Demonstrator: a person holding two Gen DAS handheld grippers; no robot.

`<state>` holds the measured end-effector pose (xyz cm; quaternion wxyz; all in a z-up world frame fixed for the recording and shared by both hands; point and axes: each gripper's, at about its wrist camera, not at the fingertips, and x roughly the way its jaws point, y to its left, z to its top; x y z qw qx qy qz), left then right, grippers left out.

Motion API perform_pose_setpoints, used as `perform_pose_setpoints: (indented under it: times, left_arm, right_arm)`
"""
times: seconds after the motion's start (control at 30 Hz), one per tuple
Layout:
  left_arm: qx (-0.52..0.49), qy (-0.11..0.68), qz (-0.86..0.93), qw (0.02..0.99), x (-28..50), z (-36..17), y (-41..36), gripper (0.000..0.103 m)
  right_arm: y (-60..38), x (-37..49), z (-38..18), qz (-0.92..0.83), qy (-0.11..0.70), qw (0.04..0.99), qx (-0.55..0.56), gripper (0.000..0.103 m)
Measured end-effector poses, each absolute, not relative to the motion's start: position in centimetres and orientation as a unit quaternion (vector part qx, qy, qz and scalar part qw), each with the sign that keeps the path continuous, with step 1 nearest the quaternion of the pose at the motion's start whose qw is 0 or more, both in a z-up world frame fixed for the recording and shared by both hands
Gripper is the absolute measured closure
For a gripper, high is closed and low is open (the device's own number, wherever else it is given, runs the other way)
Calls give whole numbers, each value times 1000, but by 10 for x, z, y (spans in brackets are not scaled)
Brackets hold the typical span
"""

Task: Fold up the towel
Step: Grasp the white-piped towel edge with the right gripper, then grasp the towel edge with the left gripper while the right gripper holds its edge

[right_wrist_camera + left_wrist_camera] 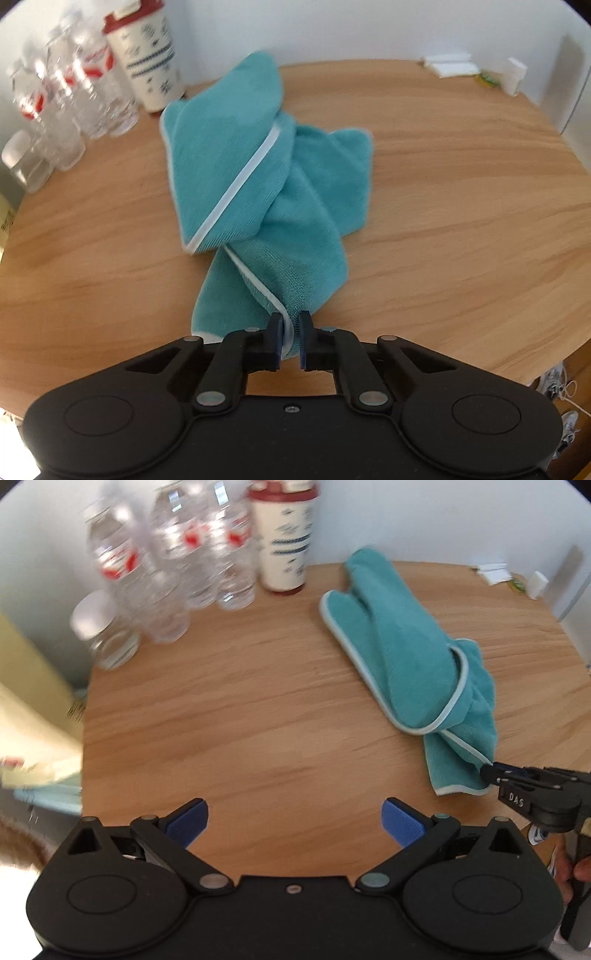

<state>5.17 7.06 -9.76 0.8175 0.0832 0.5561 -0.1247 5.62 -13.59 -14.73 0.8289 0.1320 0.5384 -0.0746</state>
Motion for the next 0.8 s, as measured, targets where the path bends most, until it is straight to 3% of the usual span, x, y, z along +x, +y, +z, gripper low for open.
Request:
perform_pose_setpoints:
  times: [0.37, 0.57, 0.63, 0.73, 0.8]
  left_arm:
    - [119, 458, -293, 831, 63, -134, 12, 1]
    - [152, 455, -332, 812, 74, -167, -19, 23]
    - [162, 453, -339, 809, 74, -174, -27, 24]
    - [163, 452, -352, 803, 73, -184, -35, 34]
    - [166, 452, -355, 802, 73, -191, -41, 51]
  right_arm:
    - [-177, 58, -145, -24, 548, 816, 183, 95]
    - [-192, 60, -146, 0, 556, 806, 202, 95]
    - [-195, 62, -148, 7, 560, 800, 216, 95]
    - [-196, 60, -149, 21, 562, 799, 212, 95]
    - [-197, 59, -149, 27, 563, 800, 206, 95]
